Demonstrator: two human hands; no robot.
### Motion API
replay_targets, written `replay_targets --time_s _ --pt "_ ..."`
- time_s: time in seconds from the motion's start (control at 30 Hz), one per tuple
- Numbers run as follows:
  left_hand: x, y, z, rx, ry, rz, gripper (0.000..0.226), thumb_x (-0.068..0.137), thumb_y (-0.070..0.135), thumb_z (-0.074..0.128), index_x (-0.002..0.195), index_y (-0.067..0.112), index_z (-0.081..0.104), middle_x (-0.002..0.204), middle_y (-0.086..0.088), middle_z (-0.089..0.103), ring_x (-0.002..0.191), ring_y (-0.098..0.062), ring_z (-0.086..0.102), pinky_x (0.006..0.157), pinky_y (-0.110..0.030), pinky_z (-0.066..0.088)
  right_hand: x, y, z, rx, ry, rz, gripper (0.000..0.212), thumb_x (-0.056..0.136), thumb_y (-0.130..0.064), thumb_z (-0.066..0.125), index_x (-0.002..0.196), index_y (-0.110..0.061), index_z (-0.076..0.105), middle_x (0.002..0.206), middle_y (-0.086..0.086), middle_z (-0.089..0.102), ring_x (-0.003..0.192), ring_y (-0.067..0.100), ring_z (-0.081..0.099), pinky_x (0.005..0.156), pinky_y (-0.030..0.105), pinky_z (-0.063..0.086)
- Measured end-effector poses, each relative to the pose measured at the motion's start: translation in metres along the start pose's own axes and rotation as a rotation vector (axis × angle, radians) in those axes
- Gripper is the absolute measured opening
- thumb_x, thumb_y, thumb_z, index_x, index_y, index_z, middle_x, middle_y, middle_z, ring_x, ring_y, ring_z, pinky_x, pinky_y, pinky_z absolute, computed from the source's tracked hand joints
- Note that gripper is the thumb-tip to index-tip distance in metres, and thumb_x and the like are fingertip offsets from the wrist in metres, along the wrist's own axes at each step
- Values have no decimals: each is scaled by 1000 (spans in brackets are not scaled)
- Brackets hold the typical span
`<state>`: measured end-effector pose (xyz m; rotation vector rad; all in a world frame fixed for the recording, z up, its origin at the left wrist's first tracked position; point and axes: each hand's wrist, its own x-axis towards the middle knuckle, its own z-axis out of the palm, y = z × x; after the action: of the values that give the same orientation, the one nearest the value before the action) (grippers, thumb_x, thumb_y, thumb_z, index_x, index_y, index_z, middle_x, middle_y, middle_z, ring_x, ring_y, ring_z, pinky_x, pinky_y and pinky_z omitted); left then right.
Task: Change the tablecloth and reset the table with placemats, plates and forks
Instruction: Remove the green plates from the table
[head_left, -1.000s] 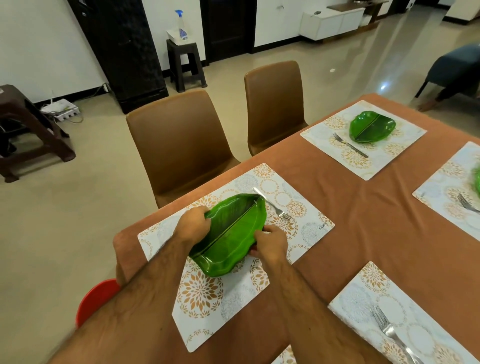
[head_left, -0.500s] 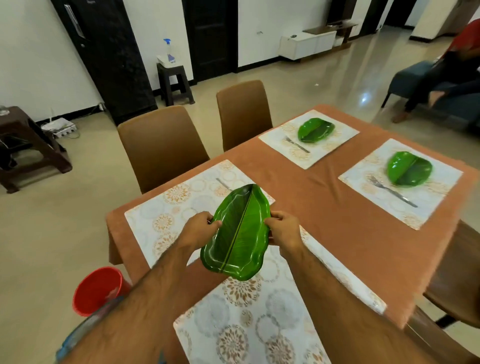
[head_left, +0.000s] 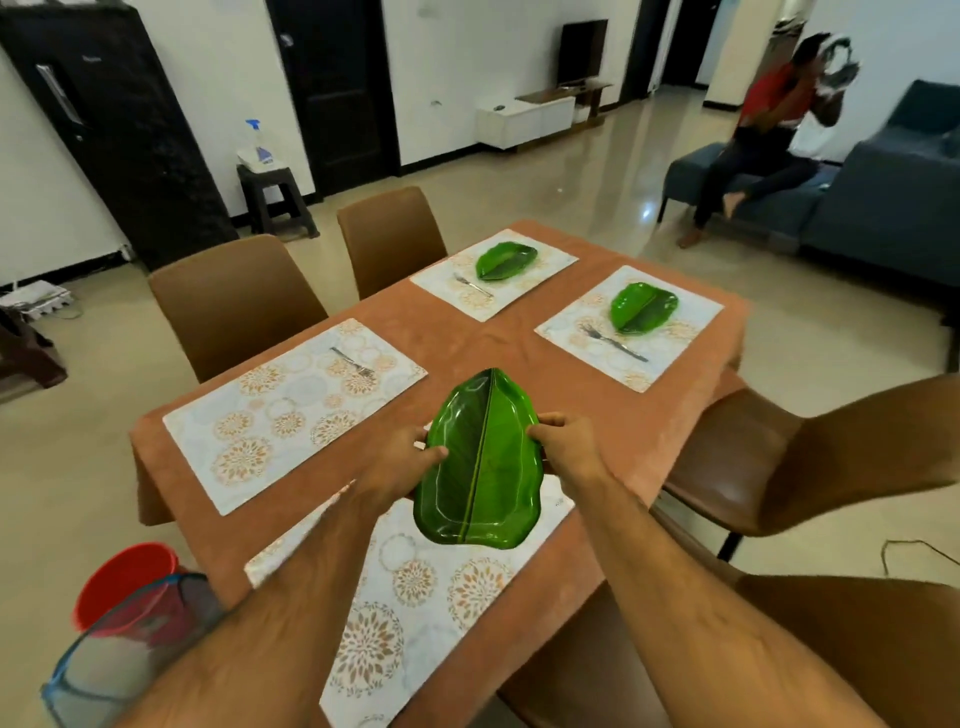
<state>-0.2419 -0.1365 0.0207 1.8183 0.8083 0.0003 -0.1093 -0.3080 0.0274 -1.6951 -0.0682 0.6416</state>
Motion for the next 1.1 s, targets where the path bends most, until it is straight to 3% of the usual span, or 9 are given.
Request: replay_targets --time_s 0.23,0.37,0.53,0.63,0.73,0.83,0.93,1.03,1.1 --pt "-21 32 64 58 -1 89 20 96 28 59 104 9 56 93 -12 67 76 -25 68 47 -28 51 -38 1 -74 38 80 -38 25 90 6 58 72 -10 66 65 12 62 44 16 56 44 25 48" --pt "-44 56 103 44 -6 161 18 96 26 59 105 11 57 93 -10 67 77 -25 68 50 -27 48 -61 0 -123 78 118 -57 13 90 3 60 87 -4 71 69 10 66 52 17 61 47 26 52" --pt "-63 92 160 -17 -100 226 22 93 20 62 110 6 60 98 -13 71 81 -27 71 64 -40 59 -87 2 -198 129 157 -102 13 89 5 61 87 -2 72 61 5 68 47 12 64 44 23 52" --pt "-77 117 206 -33 -112 254 20 95 16 60 110 3 60 99 -18 71 79 -27 71 57 -30 54 -94 8 -248 172 197 -119 13 87 5 63 84 -2 73 64 8 70 58 21 67 55 31 57" --pt "-92 138 265 -42 -93 264 20 93 18 60 107 4 61 95 -15 71 78 -25 71 62 -34 57 -101 12 -311 122 220 -145 10 86 5 65 86 -1 72 63 6 68 52 15 64 48 25 54" --pt "-108 159 324 -84 -52 253 20 92 18 61 106 3 62 94 -16 72 79 -27 72 68 -40 60 -102 16 -372 97 227 -169 11 84 4 67 93 2 73 72 9 68 59 17 63 57 29 56" --pt "-123 181 382 -154 -9 236 19 90 19 62 102 4 61 90 -16 71 76 -29 70 71 -43 60 -100 21 -430 89 233 -167 10 83 4 68 86 -3 73 75 12 68 63 21 63 66 35 57" --pt "-126 197 428 -138 31 228 33 74 39 63 91 10 61 89 -19 71 79 -35 71 73 -55 58 -99 20 -481 83 230 -159 16 83 4 68 76 -10 70 68 9 66 57 19 60 53 25 54" --pt "-118 207 455 -109 50 233 34 70 43 62 86 13 60 87 -17 72 80 -35 70 72 -55 57 -94 19 -510 79 222 -149 19 84 3 68 73 -13 69 66 8 64 55 18 58 44 20 47"
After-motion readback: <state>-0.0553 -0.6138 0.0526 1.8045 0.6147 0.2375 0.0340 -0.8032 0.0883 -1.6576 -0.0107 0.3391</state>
